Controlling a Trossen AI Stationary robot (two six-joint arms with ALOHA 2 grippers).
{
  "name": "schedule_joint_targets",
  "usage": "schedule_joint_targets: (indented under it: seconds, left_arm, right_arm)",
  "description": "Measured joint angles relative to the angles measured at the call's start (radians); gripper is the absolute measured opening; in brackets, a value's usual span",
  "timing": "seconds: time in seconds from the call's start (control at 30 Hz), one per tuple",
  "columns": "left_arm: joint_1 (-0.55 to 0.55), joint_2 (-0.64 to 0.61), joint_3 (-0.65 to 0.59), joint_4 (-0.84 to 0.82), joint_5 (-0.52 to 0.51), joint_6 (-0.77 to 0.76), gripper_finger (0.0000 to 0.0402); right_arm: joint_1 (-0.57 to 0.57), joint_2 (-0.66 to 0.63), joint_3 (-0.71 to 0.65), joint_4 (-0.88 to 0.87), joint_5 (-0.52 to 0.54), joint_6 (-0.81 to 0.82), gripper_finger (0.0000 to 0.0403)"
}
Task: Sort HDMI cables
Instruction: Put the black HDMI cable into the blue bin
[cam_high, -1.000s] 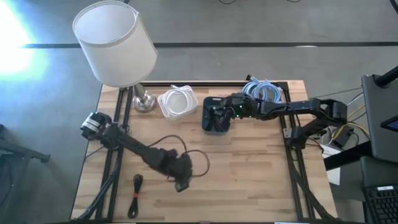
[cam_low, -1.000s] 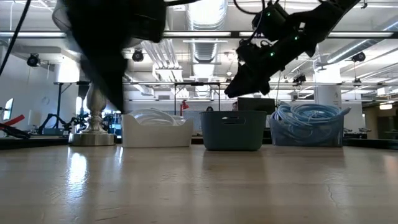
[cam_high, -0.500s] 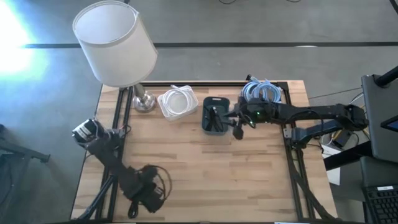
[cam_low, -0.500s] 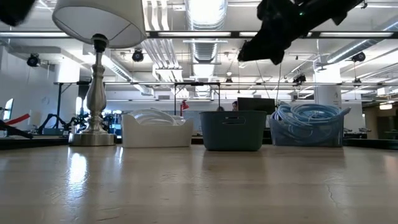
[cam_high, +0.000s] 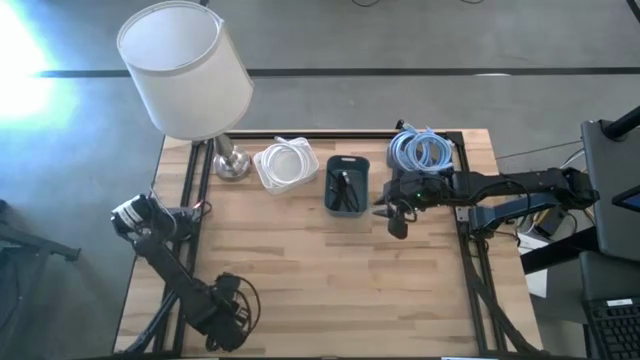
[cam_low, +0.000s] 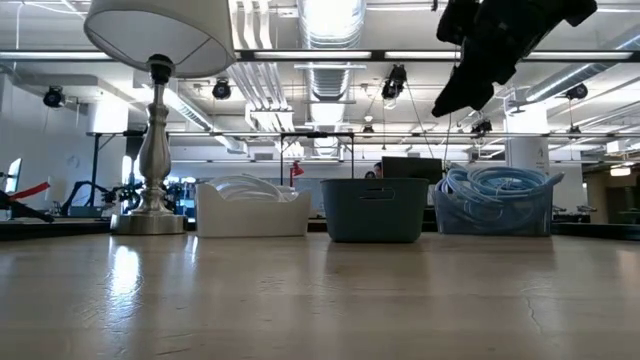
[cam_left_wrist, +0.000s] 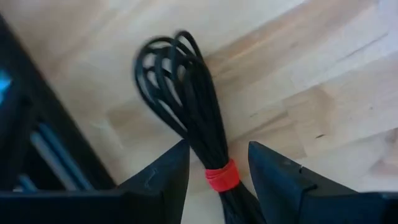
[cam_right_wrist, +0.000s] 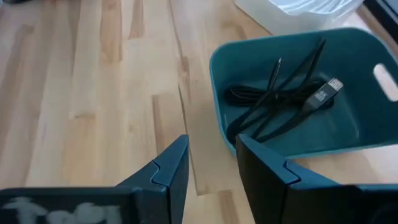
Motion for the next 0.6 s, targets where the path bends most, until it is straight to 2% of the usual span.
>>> schedule_joint_targets:
  seconds: [0.27, 0.6]
  left_arm:
    - [-0.001, -0.003, -0.142, 0.234, 0.033, 0.002, 0.0167]
    - [0.001, -0.005, -0.211, 0.271, 0.017, 0.038, 0.0168]
  right_arm:
    - [0.000, 0.000, 0.000, -0.022, -0.001, 0.054, 0.0132]
    - [0.000, 0.001, 0.000, -0.019, -0.003, 0.062, 0.0118]
